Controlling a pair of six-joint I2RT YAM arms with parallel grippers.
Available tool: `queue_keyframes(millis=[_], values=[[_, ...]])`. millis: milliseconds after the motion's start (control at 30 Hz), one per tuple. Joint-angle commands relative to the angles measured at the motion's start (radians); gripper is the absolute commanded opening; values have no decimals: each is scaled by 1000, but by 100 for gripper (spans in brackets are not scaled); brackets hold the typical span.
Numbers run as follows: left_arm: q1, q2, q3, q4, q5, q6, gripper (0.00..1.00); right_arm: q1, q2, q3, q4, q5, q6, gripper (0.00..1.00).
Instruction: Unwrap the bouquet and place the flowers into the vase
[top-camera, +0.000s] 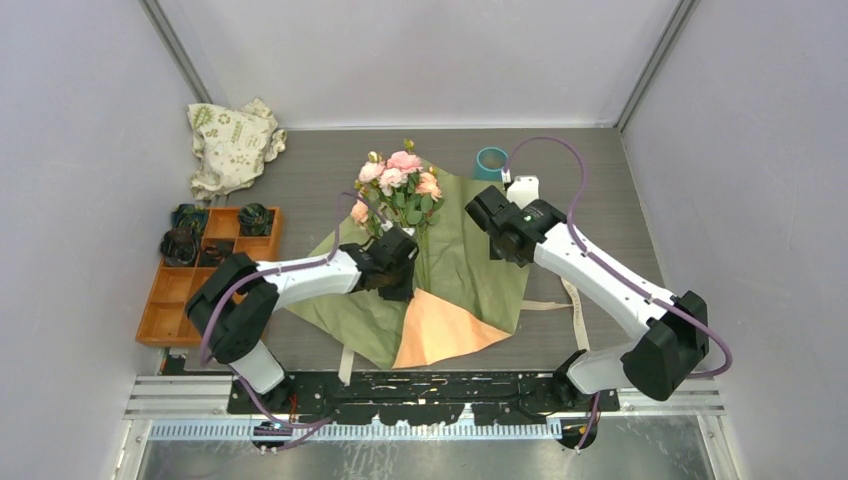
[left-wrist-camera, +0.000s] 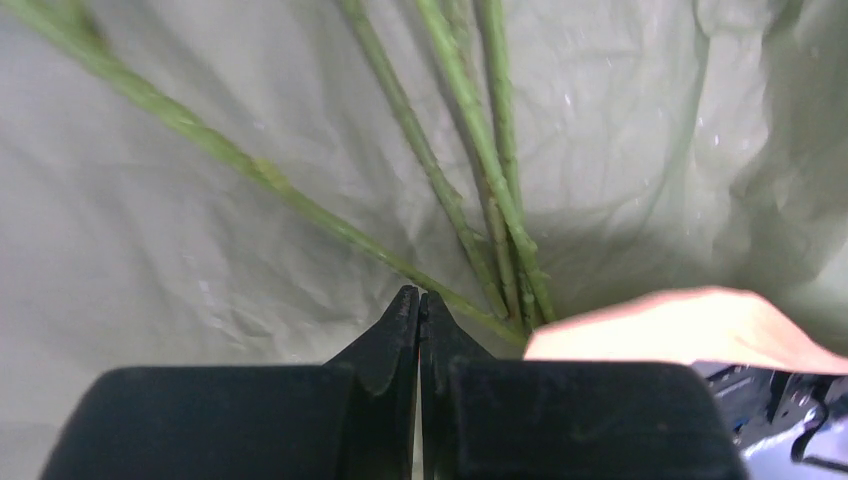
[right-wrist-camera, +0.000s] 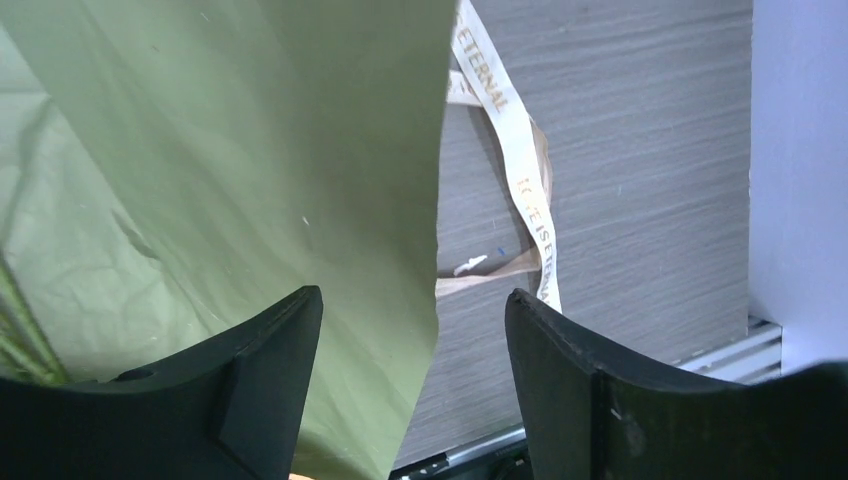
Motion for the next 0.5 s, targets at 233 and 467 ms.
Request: queue_keyframes(millis=[233,467], values=[[-207,-116,13,-76,211,139,2,1,-30,225,70,-65,-125,75],[-384,-213,-20,-136,285,159,3,1,64,359,108,-152,-164,76]])
